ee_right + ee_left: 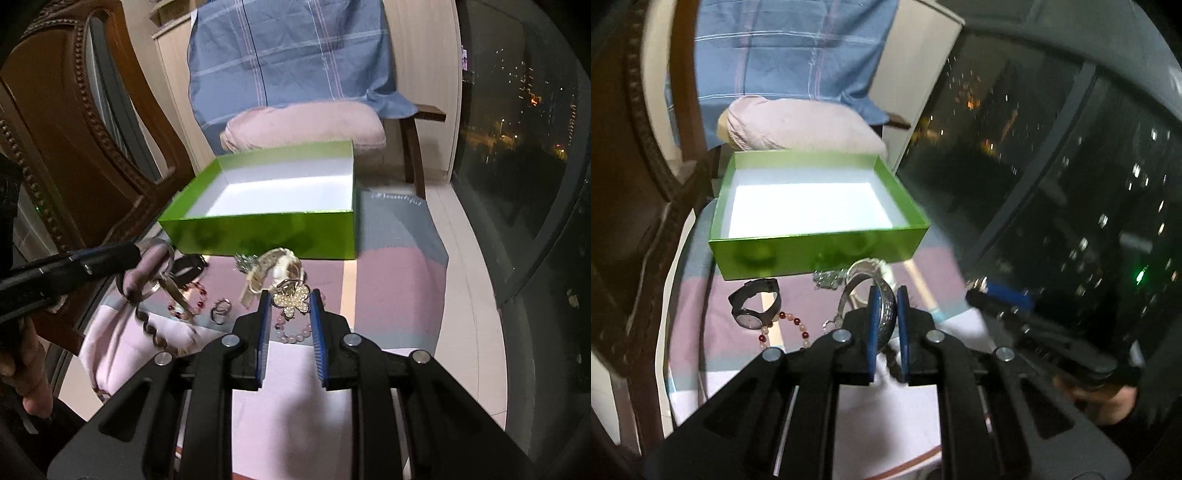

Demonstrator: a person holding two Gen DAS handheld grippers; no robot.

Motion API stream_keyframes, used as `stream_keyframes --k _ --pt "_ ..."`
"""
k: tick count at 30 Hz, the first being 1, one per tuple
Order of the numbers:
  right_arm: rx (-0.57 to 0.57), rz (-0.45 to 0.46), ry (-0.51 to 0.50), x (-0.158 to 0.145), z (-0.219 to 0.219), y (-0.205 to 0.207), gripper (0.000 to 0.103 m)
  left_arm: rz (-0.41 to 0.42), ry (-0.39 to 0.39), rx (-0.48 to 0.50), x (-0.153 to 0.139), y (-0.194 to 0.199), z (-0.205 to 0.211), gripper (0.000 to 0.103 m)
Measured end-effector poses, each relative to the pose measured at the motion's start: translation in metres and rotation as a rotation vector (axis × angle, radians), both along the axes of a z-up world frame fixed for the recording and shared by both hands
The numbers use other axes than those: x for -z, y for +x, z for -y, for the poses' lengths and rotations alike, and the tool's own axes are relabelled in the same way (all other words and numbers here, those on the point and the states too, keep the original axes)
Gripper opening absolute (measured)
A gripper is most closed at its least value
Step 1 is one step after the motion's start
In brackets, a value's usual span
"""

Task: Organize jewelry
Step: 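Lower the left gripper onto the dark bangle and grasp it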

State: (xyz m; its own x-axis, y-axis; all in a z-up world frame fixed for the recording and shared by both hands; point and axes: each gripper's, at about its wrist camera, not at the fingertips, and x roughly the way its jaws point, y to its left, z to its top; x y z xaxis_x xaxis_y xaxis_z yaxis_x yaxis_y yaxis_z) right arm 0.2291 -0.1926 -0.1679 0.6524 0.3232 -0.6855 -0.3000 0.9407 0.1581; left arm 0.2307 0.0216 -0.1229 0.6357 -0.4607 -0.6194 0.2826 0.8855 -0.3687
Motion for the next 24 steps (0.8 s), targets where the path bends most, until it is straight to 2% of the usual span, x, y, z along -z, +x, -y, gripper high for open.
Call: stream_keyframes --k 3,5,14,20,24 --pt "0.003 0.011 0.020 -0.008 0.000 -0.007 0.021 -0.021 -0.087 -0.035 -0.003 -0.002 -0.016 0.010" --pt "0.000 0.029 0.021 -0.015 -0.002 -0.014 0.021 -0.026 -0.109 -0.034 -0.004 -0.006 -0.019 0.010" --pt "0.000 0.098 0.005 -0.039 -0.005 -0.046 0.021 0.053 -0.090 -0.032 -0.027 -0.047 -0.010 0.010" --pt "0.003 0.158 0.003 -0.060 -0.010 -0.066 0.021 0.119 -0.046 -0.090 -0.053 -0.076 -0.003 0.010" --pt "0.016 0.172 -0.005 -0.065 -0.012 -0.072 0.021 0.115 -0.015 -0.103 -0.056 -0.083 0.001 0.010"
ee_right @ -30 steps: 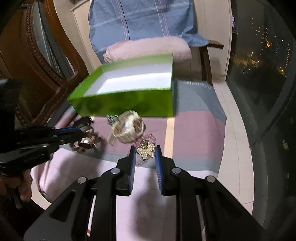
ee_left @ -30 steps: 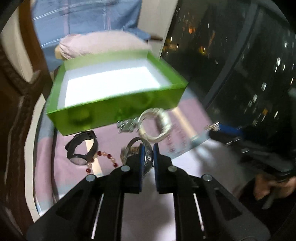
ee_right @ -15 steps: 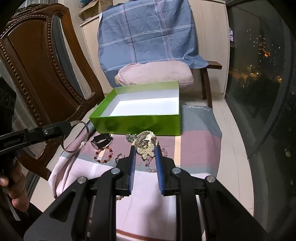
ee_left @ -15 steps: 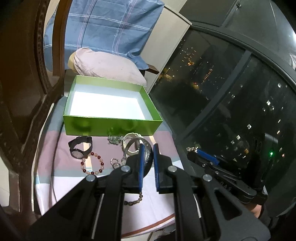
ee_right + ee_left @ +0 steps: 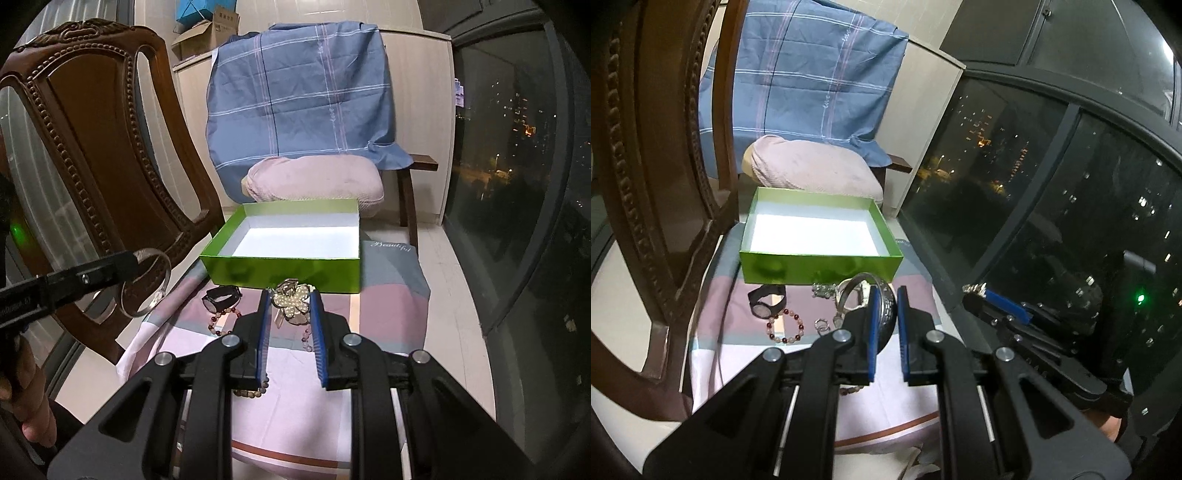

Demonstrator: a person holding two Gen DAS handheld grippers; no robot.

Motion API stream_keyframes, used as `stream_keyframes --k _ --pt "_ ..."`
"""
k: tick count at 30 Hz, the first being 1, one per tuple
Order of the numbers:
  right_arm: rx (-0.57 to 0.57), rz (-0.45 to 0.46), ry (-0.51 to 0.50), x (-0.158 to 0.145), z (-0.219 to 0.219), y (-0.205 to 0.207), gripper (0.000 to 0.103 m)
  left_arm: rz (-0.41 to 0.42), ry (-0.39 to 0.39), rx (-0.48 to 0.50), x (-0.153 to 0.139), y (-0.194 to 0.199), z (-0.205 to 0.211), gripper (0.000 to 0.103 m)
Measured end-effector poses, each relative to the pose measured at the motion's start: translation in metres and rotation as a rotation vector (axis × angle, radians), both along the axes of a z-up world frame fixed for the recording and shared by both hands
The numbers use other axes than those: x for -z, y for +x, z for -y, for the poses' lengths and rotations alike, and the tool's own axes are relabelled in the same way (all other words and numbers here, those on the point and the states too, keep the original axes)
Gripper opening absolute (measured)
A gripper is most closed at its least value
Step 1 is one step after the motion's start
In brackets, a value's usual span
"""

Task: Organize jewelry
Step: 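Lower the left gripper onto the dark bangle and grasp it, then carry the brooch with the right gripper into the green box while the left gripper drops the bangle there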

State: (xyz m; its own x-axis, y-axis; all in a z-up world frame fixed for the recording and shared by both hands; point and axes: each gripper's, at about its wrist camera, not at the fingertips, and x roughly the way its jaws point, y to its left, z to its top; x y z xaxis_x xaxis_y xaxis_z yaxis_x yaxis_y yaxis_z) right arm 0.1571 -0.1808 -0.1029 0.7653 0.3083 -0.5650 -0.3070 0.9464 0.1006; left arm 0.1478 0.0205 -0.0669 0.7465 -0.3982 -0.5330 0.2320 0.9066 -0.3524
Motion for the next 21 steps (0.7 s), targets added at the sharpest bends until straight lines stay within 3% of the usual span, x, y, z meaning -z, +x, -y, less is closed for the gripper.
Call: stream_keyframes --k 21 --pt "0.043 0.006 -0.015 -0.0024 0.0037 -0.0047 0.021 -0.029 0.053 -0.019 0.0047 0.0009 0.0047 0.010"
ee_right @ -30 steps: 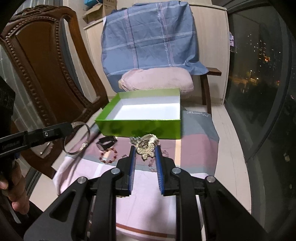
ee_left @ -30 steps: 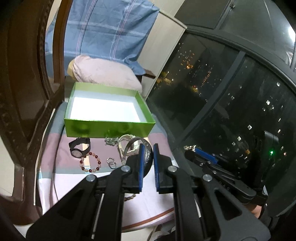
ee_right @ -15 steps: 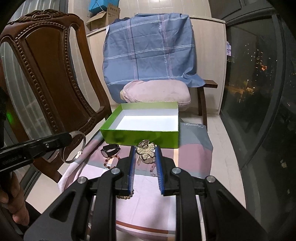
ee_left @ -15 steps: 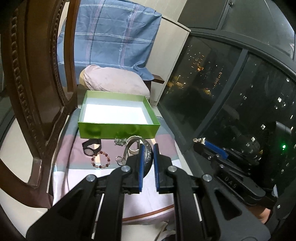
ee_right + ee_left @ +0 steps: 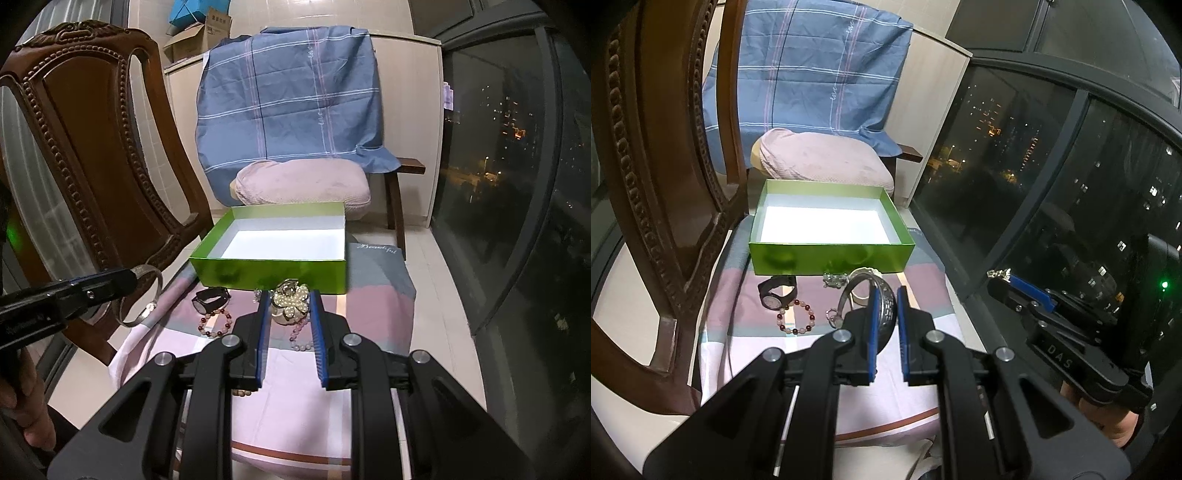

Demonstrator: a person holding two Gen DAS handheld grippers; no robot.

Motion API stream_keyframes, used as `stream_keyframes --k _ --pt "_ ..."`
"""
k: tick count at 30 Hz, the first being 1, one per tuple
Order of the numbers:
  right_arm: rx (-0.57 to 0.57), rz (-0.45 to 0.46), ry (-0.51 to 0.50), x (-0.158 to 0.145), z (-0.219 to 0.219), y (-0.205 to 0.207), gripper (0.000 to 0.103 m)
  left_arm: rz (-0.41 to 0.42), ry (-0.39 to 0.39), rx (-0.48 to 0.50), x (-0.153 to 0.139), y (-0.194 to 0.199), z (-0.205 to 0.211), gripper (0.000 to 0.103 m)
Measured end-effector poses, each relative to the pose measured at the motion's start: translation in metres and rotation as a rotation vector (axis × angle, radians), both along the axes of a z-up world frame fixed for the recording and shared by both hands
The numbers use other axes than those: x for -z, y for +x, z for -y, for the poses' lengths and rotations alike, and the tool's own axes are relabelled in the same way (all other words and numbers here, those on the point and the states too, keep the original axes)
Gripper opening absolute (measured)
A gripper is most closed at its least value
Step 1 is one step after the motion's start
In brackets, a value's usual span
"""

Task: Organize jewelry
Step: 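Carry the brooch with the right gripper into the green box while the left gripper drops the bangle there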

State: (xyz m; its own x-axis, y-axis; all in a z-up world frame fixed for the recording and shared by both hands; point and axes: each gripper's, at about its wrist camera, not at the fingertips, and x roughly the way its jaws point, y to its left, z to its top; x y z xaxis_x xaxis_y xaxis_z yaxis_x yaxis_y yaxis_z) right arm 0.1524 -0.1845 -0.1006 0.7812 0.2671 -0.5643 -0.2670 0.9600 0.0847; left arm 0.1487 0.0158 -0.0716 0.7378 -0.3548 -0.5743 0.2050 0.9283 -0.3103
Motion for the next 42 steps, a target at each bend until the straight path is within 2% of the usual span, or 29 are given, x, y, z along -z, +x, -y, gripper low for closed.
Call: stream_keyframes --k 10,18,24,29,33,36,39,42 --pt "0.013 0.008 0.007 -0.007 0.001 -0.001 0.021 0.000 0.006 -0.004 -0.005 0.001 -0.001 0.010" --pt "0.043 0.033 -0.010 -0.027 -0.001 -0.012 0.021 0.037 0.044 -0.021 -0.030 -0.008 -0.002 0.010" --pt "0.029 0.035 -0.009 -0.037 -0.004 -0.021 0.021 0.029 0.051 -0.030 -0.036 -0.019 -0.005 0.010" --pt "0.014 0.030 0.001 -0.046 -0.007 -0.009 0.021 0.022 0.047 -0.057 -0.041 -0.009 -0.014 0.010" --pt "0.000 0.028 0.001 -0.055 -0.014 0.019 0.021 0.019 0.051 -0.062 -0.048 0.020 -0.019 0.010" --pt "-0.003 0.040 -0.002 -0.066 -0.020 0.045 0.021 0.018 0.052 -0.069 -0.058 0.056 -0.022 0.010" --pt "-0.014 0.039 0.017 -0.079 -0.028 0.090 0.021 0.001 0.056 -0.078 -0.064 0.111 -0.023 0.010" --pt "-0.013 0.018 0.020 -0.078 -0.037 0.139 0.021 -0.033 0.046 -0.065 -0.062 0.156 -0.020 0.010"
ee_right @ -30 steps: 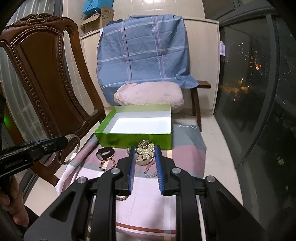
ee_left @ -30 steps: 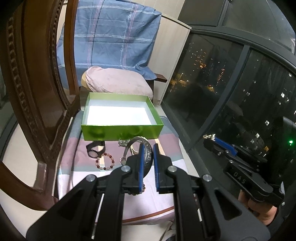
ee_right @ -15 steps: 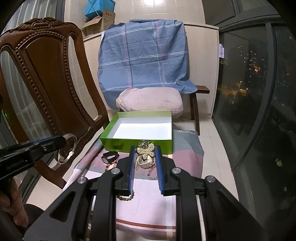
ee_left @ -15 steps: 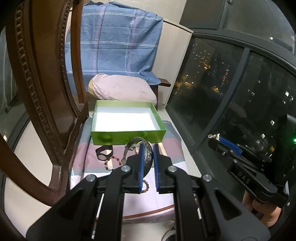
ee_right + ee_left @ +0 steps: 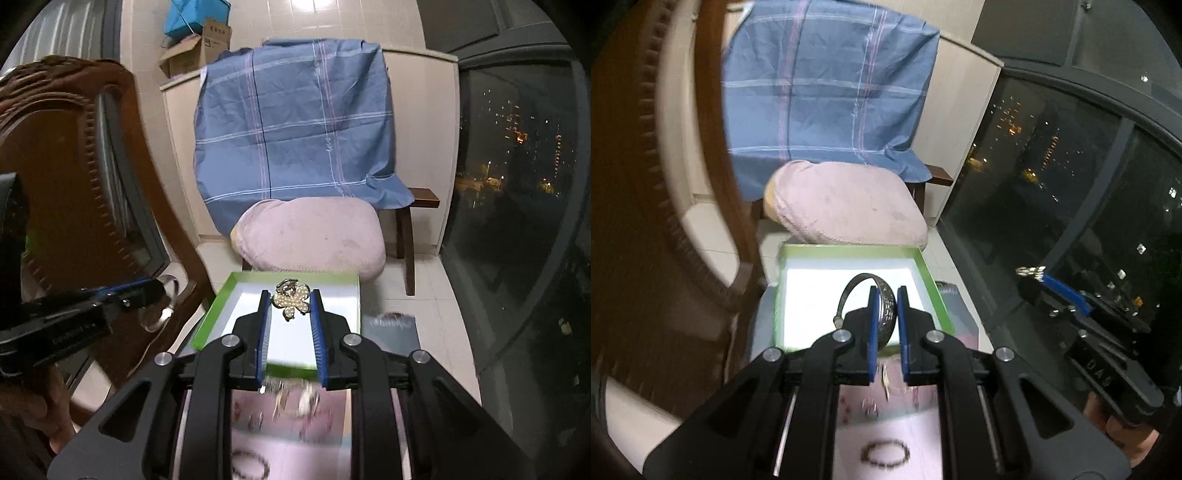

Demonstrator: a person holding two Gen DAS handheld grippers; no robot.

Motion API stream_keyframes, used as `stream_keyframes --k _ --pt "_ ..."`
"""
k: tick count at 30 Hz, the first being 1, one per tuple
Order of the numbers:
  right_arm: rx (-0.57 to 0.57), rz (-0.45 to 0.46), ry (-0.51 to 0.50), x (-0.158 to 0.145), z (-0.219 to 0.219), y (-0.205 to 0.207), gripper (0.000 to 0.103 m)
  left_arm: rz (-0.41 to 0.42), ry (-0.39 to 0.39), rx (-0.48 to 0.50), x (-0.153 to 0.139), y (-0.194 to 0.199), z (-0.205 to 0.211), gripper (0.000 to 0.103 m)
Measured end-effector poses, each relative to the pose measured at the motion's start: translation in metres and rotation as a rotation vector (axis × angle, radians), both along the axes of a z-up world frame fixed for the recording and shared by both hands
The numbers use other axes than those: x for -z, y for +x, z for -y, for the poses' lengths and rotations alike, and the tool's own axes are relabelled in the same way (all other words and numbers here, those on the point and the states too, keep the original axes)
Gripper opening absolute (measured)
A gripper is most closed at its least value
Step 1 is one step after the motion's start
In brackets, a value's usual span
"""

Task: Organize jewelry

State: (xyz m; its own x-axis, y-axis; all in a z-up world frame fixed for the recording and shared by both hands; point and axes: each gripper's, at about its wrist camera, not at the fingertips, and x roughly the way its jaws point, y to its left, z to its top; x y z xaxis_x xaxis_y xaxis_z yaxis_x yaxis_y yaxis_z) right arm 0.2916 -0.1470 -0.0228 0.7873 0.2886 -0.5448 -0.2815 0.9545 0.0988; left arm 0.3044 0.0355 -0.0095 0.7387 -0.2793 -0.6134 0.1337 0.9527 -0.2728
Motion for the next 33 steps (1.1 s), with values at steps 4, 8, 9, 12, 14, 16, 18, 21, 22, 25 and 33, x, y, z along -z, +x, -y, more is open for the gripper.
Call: stream_keyframes --k 4,8,9,12,14,16,18,21,22,25,33 --pt "0.005 -0.087 0.012 0.026 -0.006 0.069 0.021 -0.061 0.025 0.006 0.020 0.069 0.005 0.010" --pt "0.035 -0.202 -0.015 0.074 -0.014 0.138 0.021 -0.167 0.026 -0.019 0.067 0.131 -0.001 0.010" --pt "0.049 -0.231 -0.035 0.090 -0.017 0.154 0.021 -0.186 0.022 -0.020 0.077 0.140 -0.003 0.010" --pt "0.073 -0.289 -0.071 0.129 -0.021 0.186 0.021 -0.258 0.025 -0.042 0.118 0.173 -0.008 0.010" --pt "0.095 -0.325 -0.093 0.150 -0.022 0.202 0.022 -0.294 0.038 -0.051 0.143 0.188 -0.007 0.010" --pt "0.115 -0.343 -0.090 0.165 -0.020 0.211 0.043 -0.300 0.050 -0.065 0.159 0.196 -0.009 0.028" --pt "0.147 -0.340 -0.090 0.167 -0.014 0.213 0.069 -0.267 0.054 -0.077 0.161 0.196 -0.011 0.081" --pt "0.178 -0.273 -0.061 0.145 -0.002 0.191 0.071 -0.171 0.062 -0.097 0.136 0.170 -0.011 0.084" --pt "0.178 -0.247 -0.053 0.134 0.002 0.178 0.073 -0.148 0.044 -0.086 0.118 0.151 -0.011 0.086" --pt "0.176 -0.140 -0.078 0.094 0.012 0.118 0.083 -0.068 0.061 -0.102 0.074 0.091 -0.011 0.095" --pt "0.212 0.012 -0.120 0.019 0.034 -0.057 0.094 0.041 0.130 -0.087 0.010 -0.075 0.010 0.099"
